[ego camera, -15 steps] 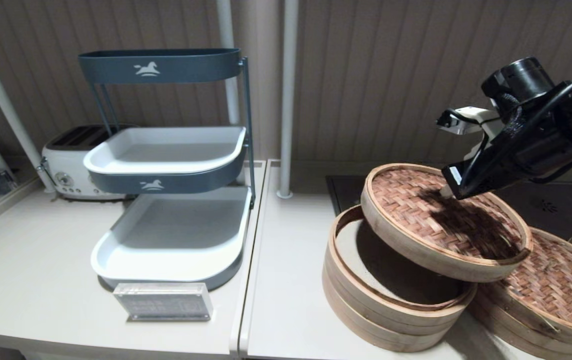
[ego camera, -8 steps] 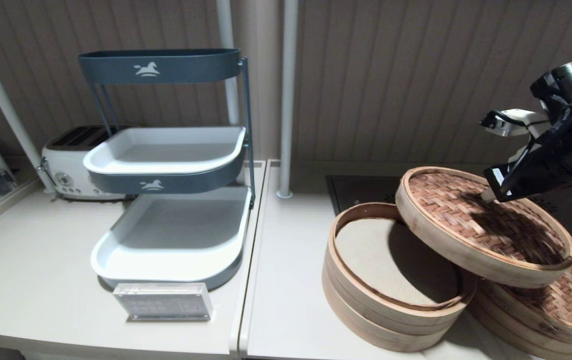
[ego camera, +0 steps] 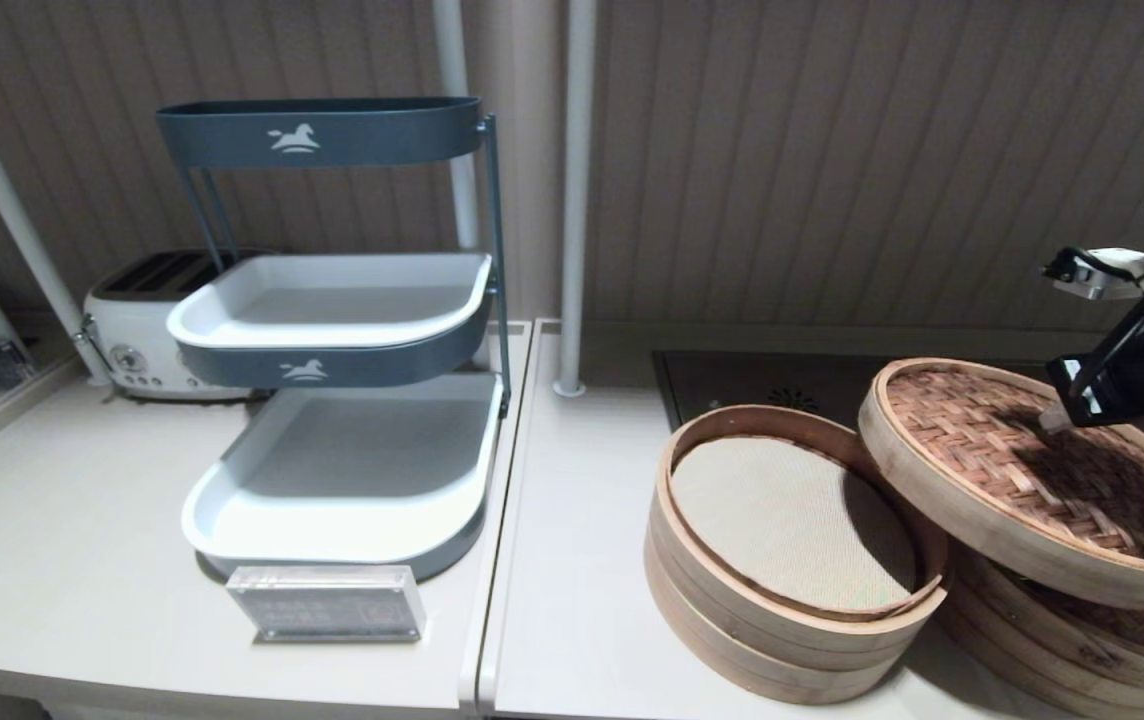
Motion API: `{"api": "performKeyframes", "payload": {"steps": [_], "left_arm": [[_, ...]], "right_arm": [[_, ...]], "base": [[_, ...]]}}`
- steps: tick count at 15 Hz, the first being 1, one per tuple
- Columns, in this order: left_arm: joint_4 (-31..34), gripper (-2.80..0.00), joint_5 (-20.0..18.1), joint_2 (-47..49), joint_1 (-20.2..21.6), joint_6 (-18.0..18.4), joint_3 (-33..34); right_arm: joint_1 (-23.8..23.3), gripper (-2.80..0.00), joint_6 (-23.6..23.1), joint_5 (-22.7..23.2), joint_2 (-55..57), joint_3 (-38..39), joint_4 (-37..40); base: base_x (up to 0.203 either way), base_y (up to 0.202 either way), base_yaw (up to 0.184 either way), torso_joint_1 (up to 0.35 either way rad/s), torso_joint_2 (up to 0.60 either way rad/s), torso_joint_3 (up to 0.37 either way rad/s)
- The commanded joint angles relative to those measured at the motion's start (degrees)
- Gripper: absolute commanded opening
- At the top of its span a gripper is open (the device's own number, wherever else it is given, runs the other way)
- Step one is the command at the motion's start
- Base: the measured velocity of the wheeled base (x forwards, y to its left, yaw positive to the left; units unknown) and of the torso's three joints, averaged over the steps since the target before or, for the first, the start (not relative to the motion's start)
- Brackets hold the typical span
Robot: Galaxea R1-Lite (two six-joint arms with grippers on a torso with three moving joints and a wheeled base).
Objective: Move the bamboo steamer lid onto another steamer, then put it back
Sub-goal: Put the steamer
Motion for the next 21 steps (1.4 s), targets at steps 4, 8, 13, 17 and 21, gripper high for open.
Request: {"api": "performKeyframes", "payload": {"steps": [4, 8, 13, 17, 21], "left_arm": [[0.0, -2.8, 0.0, -0.2, 0.0, 0.0, 1.6], [0.0, -2.8, -0.1, -0.1, 0.0, 0.0, 1.6], [0.0, -2.8, 0.0, -0.2, 0.0, 0.0, 1.6], [-0.1, -2.8, 0.0, -0.2, 0.0, 0.1, 1.6], [0.0, -2.8, -0.1, -0.1, 0.0, 0.0, 1.6]], "right_arm": [[-6.9, -2.8, -2.8, 2.0, 0.2, 0.5, 0.1], [-9.8, -2.8, -4.4, 3.4, 1.1, 0.5, 0.1], [-12.2, -2.8, -5.5, 4.2, 2.4, 0.2, -0.1], [-13.3, -2.8, -5.7, 4.3, 4.2, -0.3, -0.2], [-14.9, -2.8, -6.5, 4.4, 4.6, -0.4, -1.2]], "base": [[0.0, 0.0, 0.0, 0.0, 0.0, 0.0], [0.0, 0.0, 0.0, 0.0, 0.0, 0.0], [0.0, 0.0, 0.0, 0.0, 0.0, 0.0], [0.0, 0.0, 0.0, 0.0, 0.0, 0.0], [0.0, 0.0, 0.0, 0.0, 0.0, 0.0]]}}
